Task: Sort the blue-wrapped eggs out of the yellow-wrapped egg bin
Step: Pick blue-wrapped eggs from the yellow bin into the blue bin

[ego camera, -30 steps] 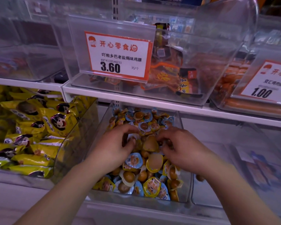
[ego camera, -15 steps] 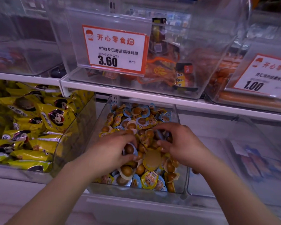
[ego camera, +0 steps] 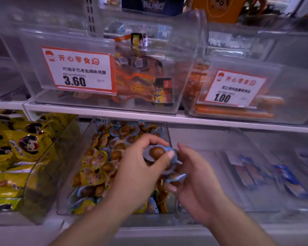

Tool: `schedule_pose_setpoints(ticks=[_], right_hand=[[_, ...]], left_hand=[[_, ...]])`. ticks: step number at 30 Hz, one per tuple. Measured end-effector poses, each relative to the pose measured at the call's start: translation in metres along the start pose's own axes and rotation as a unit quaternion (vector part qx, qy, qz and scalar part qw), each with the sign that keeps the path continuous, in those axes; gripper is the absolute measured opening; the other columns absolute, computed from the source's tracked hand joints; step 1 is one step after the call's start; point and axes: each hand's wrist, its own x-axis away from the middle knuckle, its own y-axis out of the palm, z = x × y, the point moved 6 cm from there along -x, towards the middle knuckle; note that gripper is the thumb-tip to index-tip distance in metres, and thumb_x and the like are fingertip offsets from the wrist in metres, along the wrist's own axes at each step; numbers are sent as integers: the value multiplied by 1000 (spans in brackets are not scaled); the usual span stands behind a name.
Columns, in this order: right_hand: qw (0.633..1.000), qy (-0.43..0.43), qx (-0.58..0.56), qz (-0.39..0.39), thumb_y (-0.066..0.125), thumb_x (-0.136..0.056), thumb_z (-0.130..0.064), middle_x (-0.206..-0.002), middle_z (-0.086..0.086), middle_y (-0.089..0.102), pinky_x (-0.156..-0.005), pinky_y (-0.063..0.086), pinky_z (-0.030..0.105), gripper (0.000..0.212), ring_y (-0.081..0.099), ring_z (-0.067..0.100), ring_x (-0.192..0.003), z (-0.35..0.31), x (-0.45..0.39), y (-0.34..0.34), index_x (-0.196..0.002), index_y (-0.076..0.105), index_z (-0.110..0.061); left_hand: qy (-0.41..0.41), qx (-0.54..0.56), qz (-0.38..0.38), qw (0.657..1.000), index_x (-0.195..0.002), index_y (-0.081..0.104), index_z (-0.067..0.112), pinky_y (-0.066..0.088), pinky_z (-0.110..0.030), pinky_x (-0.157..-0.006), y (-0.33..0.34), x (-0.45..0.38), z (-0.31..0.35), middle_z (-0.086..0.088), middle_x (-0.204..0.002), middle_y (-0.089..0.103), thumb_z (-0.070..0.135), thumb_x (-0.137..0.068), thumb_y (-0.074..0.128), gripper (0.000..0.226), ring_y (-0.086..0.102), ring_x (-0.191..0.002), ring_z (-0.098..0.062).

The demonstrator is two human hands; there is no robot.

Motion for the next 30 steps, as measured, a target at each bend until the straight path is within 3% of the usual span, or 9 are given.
schedule_pose_setpoints(ticks=[4, 6, 9, 12, 15, 19, 22, 26, 30], right_hand=[[998, -26, 64, 9, 64, -87, -30, -84, 8, 63, -35, 27, 17, 37, 53, 6, -53, -12, 12, -13, -108, 65, -1], [995, -52, 77, 33, 65, -85, -19, -65, 3, 58, -39, 30, 19, 25, 53, 9, -49, -21, 14, -31, -104, 65, -2], [987, -86, 110, 82, 66, -84, -9, -71, 15, 62, -40, 33, 22, 23, 59, 19, -53, -39, 13, -68, -105, 70, 1], [962, -81, 199, 168, 59, -93, -1, -83, 24, 62, -43, 34, 24, 15, 67, 27, -64, -49, 5, -113, -104, 69, -1], [912, -59, 330, 236, 62, -95, -6, -81, 20, 63, -54, 46, 34, 21, 67, 28, -71, -54, -6, -142, -115, 65, -1], [901, -15, 386, 199, 69, -90, -34, -111, 0, 73, -77, 50, 26, 28, 66, 15, -101, -51, -28, -137, -117, 71, -25], [845, -116, 474, 220, 67, -93, -28, -104, -4, 74, -75, 49, 8, 22, 67, 6, -96, -68, -31, -116, -114, 74, -24], [831, -214, 494, 138, 64, -93, -19, -97, -7, 77, -84, 53, 19, 17, 69, 8, -93, -60, -23, -74, -97, 74, -32], [648, -300, 700, -7, 65, -85, -33, -118, -17, 67, -109, 33, 16, 25, 47, 5, -130, -31, -5, -25, -108, 75, -31]], left_hand=[[64, -151, -63, 984, -118, 60, 52, 39, -26, -101, 38, 11, 6, 28, -123, 57, 59, -80, 59, 39, 48, -120, -7], [57, -210, -118, 969, -143, 30, 54, 24, -26, -115, 47, 12, -5, 29, -151, 25, 83, -81, 35, 69, 24, -142, -10], [23, -204, -164, 965, -145, -8, 62, 7, -22, -116, 46, 13, -26, 46, -149, -12, 91, -79, 17, 76, -4, -147, 6], [27, -219, -129, 967, -150, 26, 50, 22, -26, -117, 26, 8, -33, 33, -153, 21, 75, -92, 27, 64, 20, -144, 4], [56, -263, -103, 958, -124, 63, 37, 40, -32, -109, 2, 0, -42, 26, -130, 52, 42, -99, 48, 30, 45, -126, 4], [70, -362, -162, 915, -125, 61, 43, 32, -15, -102, -17, 5, -62, 30, -133, 47, 57, -95, 47, 36, 44, -124, 6], [69, -399, -215, 889, -134, 55, 45, 29, -24, -109, -26, 10, -75, 27, -149, 35, 73, -86, 45, 56, 34, -135, 2], [78, -404, -229, 882, -124, 61, 46, 35, -33, -109, -36, 4, -79, 22, -148, 42, 56, -86, 64, 40, 42, -135, -9], [88, -418, -190, 884, -112, 72, 33, 43, -39, -100, -48, -2, -79, 13, -131, 60, 37, -85, 74, 27, 55, -123, -18]])
